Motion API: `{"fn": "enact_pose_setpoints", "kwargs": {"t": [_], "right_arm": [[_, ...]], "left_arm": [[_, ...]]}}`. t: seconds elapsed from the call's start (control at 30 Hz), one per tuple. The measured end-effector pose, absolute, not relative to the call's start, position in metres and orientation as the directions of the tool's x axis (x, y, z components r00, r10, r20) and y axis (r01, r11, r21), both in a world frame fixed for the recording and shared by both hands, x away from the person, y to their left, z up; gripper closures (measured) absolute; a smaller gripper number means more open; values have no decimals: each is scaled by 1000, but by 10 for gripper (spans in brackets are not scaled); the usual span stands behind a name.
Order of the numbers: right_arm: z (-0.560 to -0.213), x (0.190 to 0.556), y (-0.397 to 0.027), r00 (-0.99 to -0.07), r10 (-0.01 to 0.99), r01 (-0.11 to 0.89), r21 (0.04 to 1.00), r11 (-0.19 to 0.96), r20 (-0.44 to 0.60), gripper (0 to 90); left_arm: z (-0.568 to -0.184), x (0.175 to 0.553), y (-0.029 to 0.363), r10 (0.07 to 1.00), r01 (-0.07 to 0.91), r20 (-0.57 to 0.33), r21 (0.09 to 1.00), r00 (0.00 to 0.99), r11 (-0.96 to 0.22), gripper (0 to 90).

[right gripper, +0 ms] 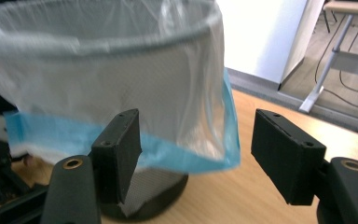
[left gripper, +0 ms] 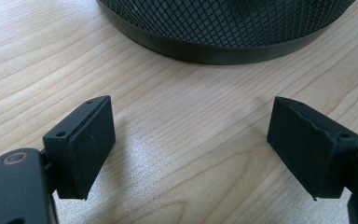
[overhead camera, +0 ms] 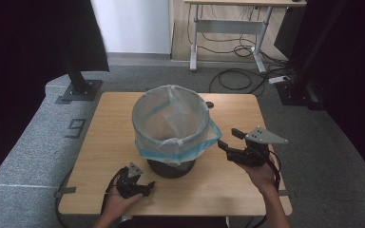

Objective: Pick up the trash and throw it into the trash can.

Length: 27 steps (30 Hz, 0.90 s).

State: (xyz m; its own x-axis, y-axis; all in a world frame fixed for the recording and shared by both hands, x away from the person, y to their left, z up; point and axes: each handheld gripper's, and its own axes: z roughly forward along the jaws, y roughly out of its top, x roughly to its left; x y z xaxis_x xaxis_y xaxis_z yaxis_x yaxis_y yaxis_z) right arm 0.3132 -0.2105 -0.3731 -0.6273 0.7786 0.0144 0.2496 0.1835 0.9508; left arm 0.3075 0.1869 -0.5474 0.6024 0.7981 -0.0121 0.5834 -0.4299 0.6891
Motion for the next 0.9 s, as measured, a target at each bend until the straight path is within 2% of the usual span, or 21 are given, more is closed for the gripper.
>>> {"fn": "enact_pose_setpoints", "kwargs": {"t": [0.67,0.9], "right_arm": [[-452,314,-219,-587,805,364,917,166,87,322],[-469,313,-225,-574,811,392,907,152,112,322]], "left_arm": [[-548,306,186,798,582,-11,691,602,-429,148],[-548,306,186,797,581,-11,691,603,-430,149]]}}
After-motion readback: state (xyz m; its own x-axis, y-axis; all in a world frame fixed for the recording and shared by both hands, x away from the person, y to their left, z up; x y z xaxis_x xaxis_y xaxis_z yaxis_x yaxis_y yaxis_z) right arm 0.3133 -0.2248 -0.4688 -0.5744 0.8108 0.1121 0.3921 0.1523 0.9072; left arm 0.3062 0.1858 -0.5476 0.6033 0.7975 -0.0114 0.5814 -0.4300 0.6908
